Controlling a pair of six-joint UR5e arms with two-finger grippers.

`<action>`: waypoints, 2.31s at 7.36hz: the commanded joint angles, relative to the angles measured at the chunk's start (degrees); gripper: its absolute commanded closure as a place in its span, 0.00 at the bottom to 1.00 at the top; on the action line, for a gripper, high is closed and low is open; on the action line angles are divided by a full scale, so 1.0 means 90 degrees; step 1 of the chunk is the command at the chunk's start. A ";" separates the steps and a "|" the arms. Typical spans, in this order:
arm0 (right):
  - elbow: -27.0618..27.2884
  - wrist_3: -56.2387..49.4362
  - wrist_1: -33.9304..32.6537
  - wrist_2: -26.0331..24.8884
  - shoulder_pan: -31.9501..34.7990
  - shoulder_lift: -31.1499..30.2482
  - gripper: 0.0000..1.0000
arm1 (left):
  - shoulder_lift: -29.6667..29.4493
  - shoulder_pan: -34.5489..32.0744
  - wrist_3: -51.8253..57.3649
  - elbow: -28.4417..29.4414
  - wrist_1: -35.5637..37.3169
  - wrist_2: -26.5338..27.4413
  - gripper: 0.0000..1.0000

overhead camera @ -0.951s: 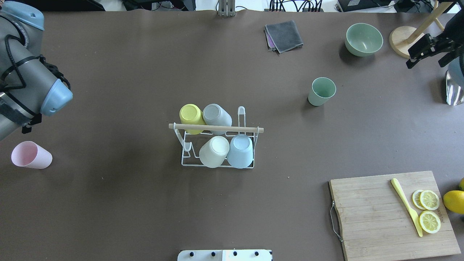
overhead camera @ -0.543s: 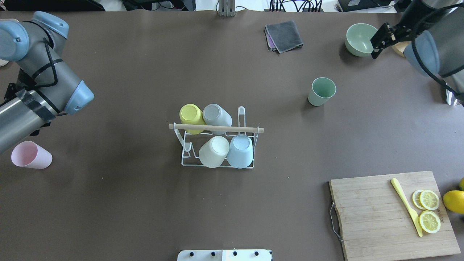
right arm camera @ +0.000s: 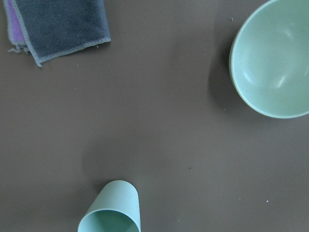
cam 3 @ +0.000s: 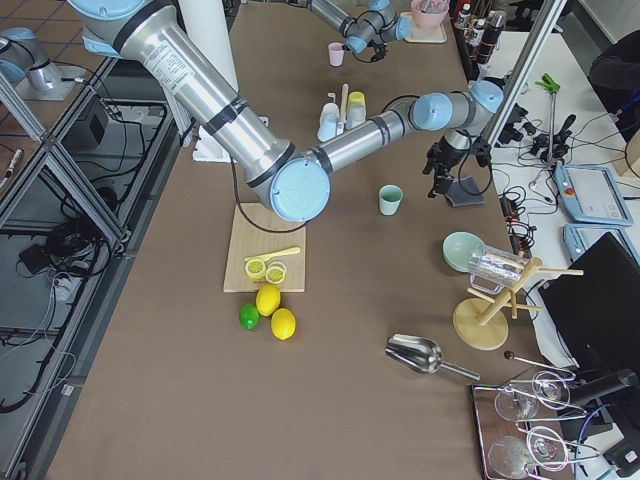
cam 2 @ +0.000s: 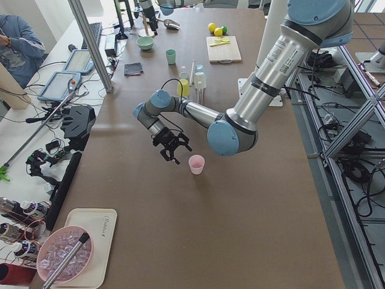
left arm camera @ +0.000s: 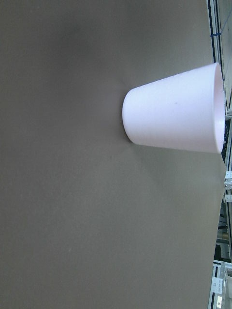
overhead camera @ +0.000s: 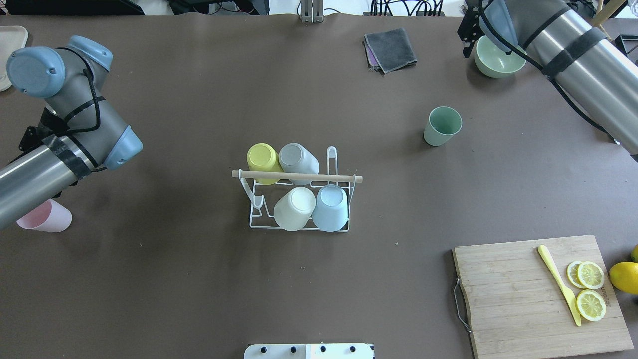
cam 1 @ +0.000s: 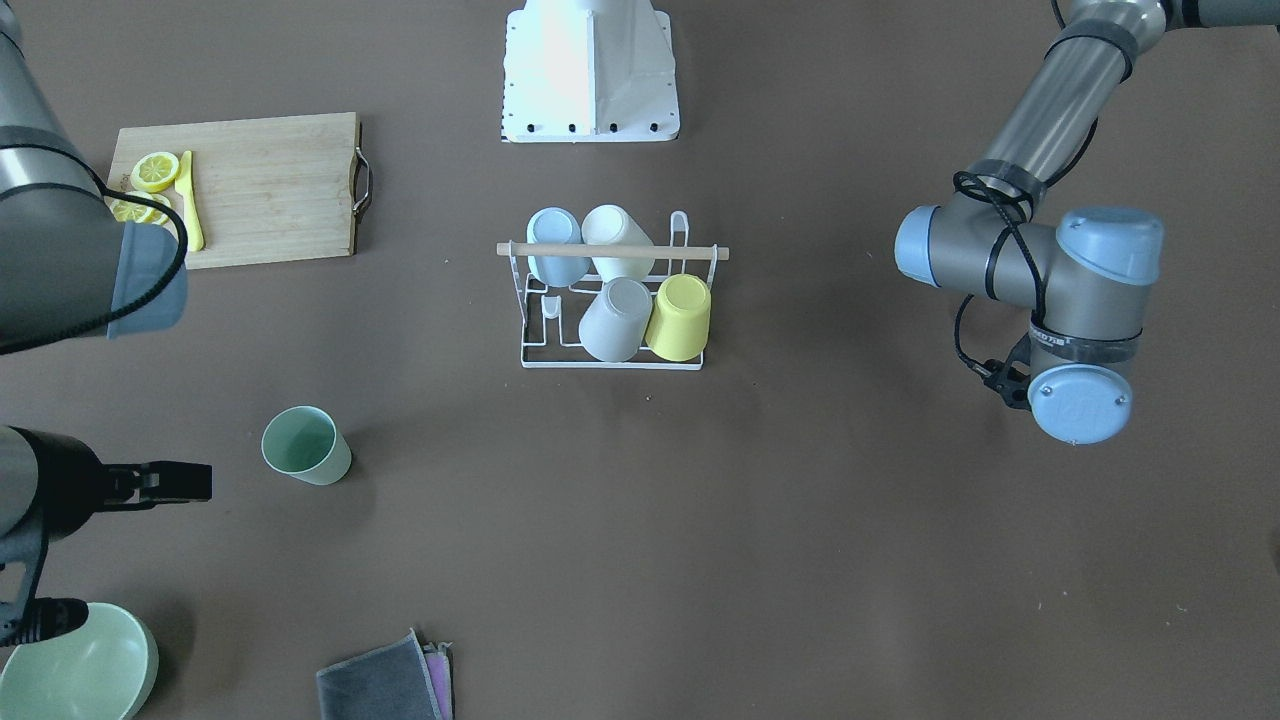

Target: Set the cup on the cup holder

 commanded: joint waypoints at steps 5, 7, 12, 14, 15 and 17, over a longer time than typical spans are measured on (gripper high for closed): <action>-0.3578 -0.1276 0.0514 -0.0228 -0.0562 0.1876 0.00 | -0.0054 0.0584 0.0011 0.0416 0.0003 0.0059 0.02; -0.3768 -0.1394 0.0485 -0.0179 -0.0728 0.1878 0.00 | 0.0013 0.0731 0.0011 0.0416 -0.0026 0.0079 0.02; -0.4481 -0.1394 0.0446 -0.0256 -0.1245 0.2171 0.00 | 0.0189 0.0741 0.0001 0.0475 -0.0046 0.0323 0.02; -0.4491 -0.1414 0.0309 -0.0344 -0.1421 0.2132 0.00 | 0.0248 0.0770 0.0001 0.0475 -0.0046 0.0323 0.02; -0.4491 -0.1424 0.0309 -0.0374 -0.1470 0.2103 0.00 | 0.0277 0.0780 0.0001 0.0455 -0.0026 0.0323 0.02; -0.4647 -0.1511 0.0251 -0.0394 -0.1500 0.2103 0.00 | 0.0278 0.0770 0.0001 0.0465 0.0013 0.0333 0.08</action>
